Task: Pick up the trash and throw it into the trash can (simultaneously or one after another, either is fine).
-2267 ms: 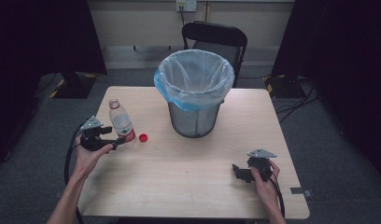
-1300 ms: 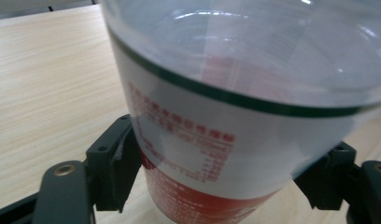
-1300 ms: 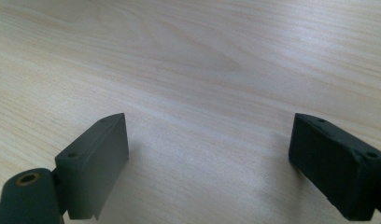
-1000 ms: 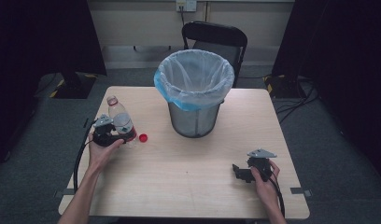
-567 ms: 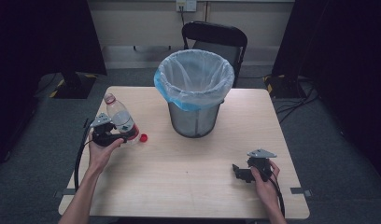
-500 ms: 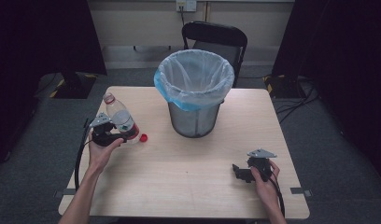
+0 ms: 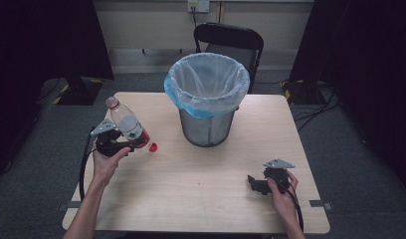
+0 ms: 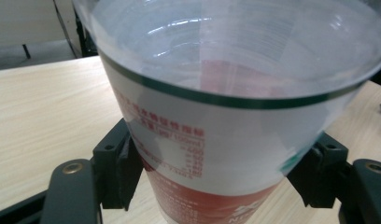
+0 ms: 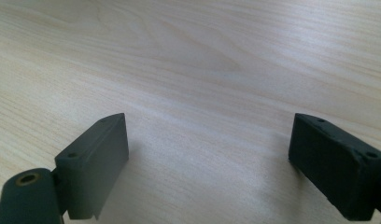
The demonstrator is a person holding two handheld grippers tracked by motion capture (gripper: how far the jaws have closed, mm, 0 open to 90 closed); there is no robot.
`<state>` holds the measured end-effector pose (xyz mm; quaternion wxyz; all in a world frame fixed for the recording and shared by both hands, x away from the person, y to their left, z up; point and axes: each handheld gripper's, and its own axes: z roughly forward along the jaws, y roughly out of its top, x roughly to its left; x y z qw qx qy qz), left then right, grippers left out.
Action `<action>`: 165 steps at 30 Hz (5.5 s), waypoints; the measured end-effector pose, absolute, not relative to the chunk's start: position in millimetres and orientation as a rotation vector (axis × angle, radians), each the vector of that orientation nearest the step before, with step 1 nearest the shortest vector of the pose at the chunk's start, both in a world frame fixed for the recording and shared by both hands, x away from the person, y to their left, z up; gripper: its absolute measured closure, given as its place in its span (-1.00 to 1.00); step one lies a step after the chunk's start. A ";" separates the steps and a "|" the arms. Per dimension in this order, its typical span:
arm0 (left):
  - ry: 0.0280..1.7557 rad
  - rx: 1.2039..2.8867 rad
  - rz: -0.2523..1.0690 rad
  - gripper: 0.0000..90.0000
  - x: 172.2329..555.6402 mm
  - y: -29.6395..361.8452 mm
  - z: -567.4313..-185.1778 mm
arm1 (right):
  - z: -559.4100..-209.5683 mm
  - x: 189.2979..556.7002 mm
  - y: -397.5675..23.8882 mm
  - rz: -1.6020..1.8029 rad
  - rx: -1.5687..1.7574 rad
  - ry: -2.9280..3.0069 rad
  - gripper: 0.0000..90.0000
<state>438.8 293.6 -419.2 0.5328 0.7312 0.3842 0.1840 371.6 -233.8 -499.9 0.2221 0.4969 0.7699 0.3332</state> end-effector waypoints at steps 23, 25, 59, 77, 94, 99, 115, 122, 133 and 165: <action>0.825 1.689 0.424 -0.37 437.8 267.3 -372.4 | -499.9 371.5 -233.9 0.919 1.371 2.128 -0.75; 0.820 1.676 0.416 -0.37 438.1 267.9 -368.1 | -499.9 371.6 -233.8 0.920 1.373 2.127 -0.75; 0.724 1.616 0.417 -0.37 437.5 253.9 -305.7 | -499.9 371.5 -233.9 0.919 1.371 2.128 -0.75; 0.668 1.588 0.390 -0.37 443.2 237.8 -272.2 | -499.9 371.5 -233.8 0.919 1.371 2.127 -0.75; 0.611 1.559 0.377 -0.37 450.9 222.3 -240.2 | -499.9 371.5 -233.7 0.920 1.373 2.127 -0.75; 0.591 1.570 0.365 -0.37 457.8 209.2 -232.5 | -499.9 371.5 -233.8 0.920 1.373 2.127 -0.75; 0.538 1.588 0.348 -0.37 483.9 162.8 -213.8 | -499.9 371.4 -233.8 0.918 1.371 2.129 -0.75; 0.546 1.609 0.340 -0.37 501.2 146.8 -214.1 | -499.9 371.4 -233.8 0.918 1.371 2.129 -0.75; 0.576 1.628 0.353 -0.37 525.3 133.8 -221.4 | -499.9 371.3 -233.7 0.918 1.370 2.128 -0.75; 0.639 1.647 0.348 -0.57 515.4 156.4 -228.6 | -499.9 371.0 -233.4 0.920 1.372 2.124 -0.74</action>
